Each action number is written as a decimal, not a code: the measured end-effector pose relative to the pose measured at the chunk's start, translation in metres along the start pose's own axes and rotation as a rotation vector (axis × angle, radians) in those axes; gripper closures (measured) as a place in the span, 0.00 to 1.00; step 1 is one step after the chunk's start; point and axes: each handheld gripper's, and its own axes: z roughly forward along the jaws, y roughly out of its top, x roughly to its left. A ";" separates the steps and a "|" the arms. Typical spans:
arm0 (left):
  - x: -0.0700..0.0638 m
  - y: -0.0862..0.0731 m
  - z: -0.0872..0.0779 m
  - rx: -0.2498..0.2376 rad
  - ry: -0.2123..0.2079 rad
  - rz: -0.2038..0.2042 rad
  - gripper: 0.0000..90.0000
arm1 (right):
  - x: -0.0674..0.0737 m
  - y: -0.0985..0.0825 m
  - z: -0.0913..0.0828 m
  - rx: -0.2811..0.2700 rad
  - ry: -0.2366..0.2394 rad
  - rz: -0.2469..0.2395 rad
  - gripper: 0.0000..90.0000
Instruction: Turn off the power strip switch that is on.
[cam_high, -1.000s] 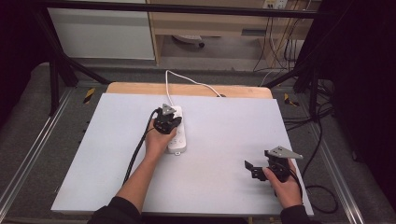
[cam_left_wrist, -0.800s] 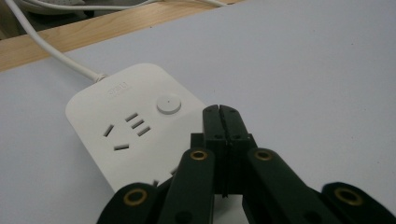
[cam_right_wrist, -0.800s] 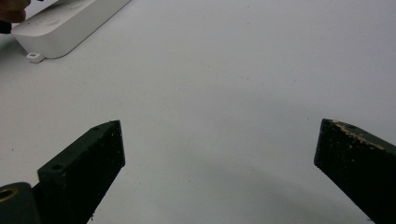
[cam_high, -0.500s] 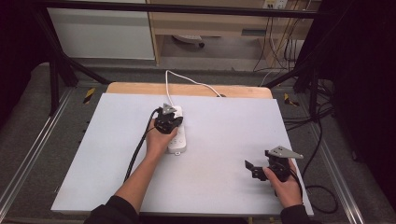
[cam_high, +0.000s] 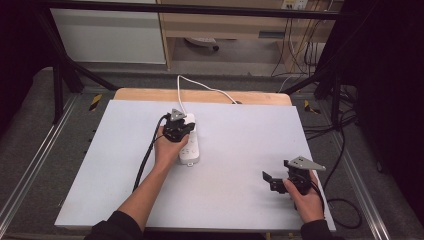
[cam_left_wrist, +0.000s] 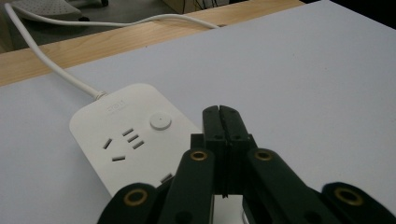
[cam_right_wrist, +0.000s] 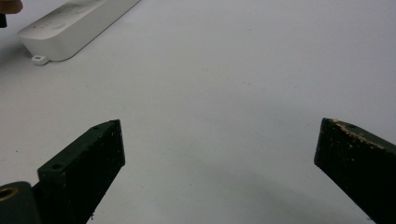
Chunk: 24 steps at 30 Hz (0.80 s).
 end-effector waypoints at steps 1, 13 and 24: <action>0.000 0.001 -0.001 -0.002 -0.003 0.003 1.00 | 0.000 0.000 0.000 0.000 -0.001 0.001 0.03; 0.000 0.002 -0.004 -0.032 0.020 -0.003 0.96 | -0.001 -0.001 0.000 0.005 -0.001 -0.001 0.03; -0.001 0.001 -0.003 -0.035 0.006 -0.007 0.77 | 0.000 0.000 0.000 0.007 0.004 0.003 0.03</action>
